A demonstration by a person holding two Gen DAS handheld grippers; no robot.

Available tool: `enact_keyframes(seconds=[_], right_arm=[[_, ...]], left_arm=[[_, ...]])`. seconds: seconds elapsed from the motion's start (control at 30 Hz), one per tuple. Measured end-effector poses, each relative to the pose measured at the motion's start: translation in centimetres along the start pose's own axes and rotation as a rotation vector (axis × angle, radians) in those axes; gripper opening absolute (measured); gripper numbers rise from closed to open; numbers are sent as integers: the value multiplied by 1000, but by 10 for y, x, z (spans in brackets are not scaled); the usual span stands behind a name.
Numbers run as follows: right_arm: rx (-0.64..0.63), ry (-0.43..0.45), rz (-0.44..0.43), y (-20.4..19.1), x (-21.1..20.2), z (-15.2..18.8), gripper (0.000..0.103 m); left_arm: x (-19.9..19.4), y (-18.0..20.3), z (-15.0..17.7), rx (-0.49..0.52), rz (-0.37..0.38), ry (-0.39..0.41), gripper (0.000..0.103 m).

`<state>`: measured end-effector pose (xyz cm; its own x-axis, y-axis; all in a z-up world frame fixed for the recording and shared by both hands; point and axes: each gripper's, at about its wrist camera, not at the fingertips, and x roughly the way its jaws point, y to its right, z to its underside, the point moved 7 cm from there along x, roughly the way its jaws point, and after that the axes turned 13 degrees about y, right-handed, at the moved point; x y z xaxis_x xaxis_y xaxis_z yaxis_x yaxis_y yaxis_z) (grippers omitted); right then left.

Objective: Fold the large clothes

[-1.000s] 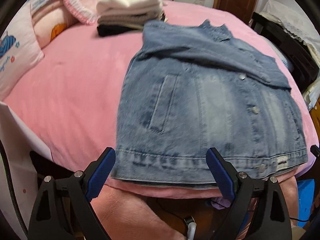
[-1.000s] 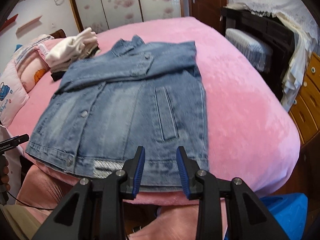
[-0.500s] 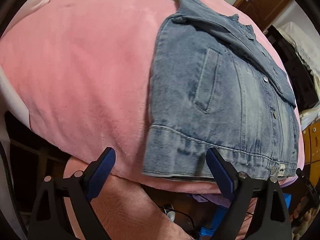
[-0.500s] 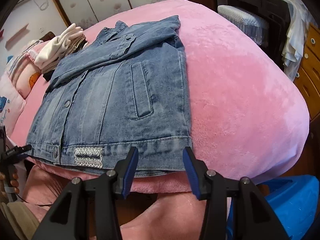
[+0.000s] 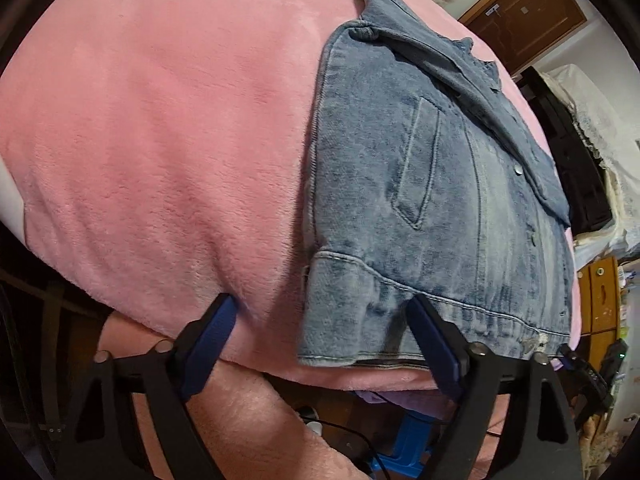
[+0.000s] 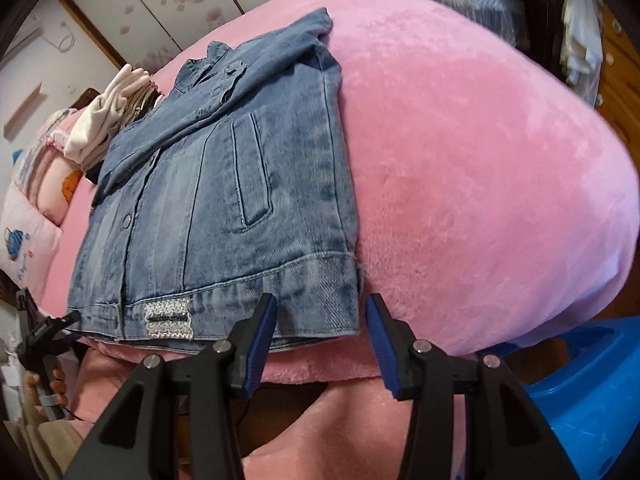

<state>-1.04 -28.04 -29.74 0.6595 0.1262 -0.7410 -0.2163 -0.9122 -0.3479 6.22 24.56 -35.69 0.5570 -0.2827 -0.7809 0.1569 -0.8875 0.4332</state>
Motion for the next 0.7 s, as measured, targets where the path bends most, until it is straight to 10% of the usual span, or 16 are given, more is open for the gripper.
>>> enact_keyframes(seconds=[0.23,0.57,0.7], right_arm=[[24,-21,-54,-5,10,4,46],[48,-40,-55,3,21,5,46],[60,-37,-78,4,21,5,43]], left_arm=[[-2,11,0,-4,47,-10,59],[17,23,2,-26,13,-35,81],[21,33,2,20,-21,-43,69]])
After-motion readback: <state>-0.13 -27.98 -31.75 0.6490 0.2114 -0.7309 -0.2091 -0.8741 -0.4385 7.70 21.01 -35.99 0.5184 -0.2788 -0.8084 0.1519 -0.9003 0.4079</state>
